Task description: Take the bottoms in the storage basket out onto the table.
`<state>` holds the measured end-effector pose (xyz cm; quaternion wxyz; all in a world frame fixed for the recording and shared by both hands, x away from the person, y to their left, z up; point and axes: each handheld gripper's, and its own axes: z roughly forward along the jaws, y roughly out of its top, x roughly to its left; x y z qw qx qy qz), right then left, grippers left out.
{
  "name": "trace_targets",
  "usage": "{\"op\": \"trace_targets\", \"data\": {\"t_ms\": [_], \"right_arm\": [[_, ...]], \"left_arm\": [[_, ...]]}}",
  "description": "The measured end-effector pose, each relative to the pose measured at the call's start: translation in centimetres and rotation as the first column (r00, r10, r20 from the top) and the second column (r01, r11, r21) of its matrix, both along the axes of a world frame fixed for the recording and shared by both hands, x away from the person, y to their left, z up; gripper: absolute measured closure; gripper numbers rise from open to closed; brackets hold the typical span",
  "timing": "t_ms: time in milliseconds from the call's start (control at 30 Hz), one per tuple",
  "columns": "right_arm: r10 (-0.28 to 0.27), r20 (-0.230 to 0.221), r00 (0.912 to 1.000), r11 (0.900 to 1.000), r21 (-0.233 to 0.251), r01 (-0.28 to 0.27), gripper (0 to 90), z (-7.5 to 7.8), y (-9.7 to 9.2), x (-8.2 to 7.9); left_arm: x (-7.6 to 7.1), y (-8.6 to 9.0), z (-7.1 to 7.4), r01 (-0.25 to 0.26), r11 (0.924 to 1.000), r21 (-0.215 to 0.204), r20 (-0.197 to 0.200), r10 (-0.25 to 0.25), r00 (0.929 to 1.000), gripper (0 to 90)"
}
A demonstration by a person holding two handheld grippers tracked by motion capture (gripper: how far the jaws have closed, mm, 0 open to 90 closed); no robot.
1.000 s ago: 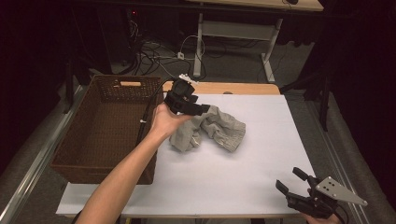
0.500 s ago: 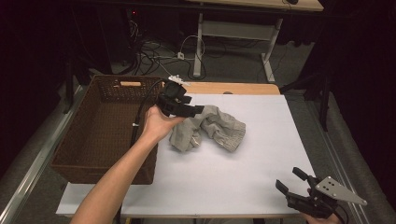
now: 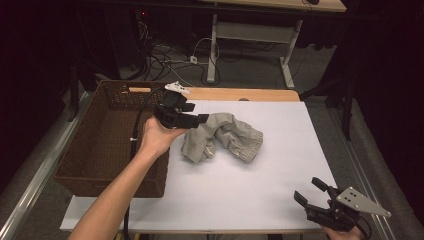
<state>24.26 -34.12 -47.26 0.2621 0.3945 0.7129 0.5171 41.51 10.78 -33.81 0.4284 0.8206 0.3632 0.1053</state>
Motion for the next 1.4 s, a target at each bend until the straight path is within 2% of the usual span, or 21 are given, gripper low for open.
{"op": "trace_targets", "data": {"t_ms": [467, 833, 1033, 1133, 1400], "right_arm": [[0.001, 0.002, 1.0000, 1.0000, -0.003, -0.001, 21.2, 0.0, 0.1, 0.1], [-0.001, 0.001, 1.0000, 1.0000, -0.006, 0.001, 21.2, 0.0, 0.1, 0.1], [-0.004, 0.001, 1.0000, 1.0000, -0.006, 0.004, 21.2, 0.0, 0.1, 0.1], [-0.004, -0.002, 1.0000, 1.0000, -0.006, 0.004, 21.2, 0.0, 0.1, 0.1], [-0.005, -0.001, 1.0000, 1.0000, -0.008, 0.005, 21.2, 0.0, 0.2, 0.1]], "left_arm": [[-1.6, 2.3, -0.2, -0.018, 0.9997, -0.015, 0.022, 0.018, 0.9996, 34.5], [-2.7, 4.2, -0.9, -0.040, 0.9982, -0.045, 0.022, 0.041, 0.9989, 34.6], [-3.9, 4.9, -1.5, -0.053, 0.9984, -0.018, 0.058, 0.054, 0.9968, 34.6], [-4.4, 5.4, -1.9, -0.053, 0.9982, -0.029, 0.047, 0.054, 0.9974, 34.5], [-5.7, 6.8, -2.3, -0.065, 0.9964, -0.055, 0.056, 0.068, 0.9961, 34.5]]}}
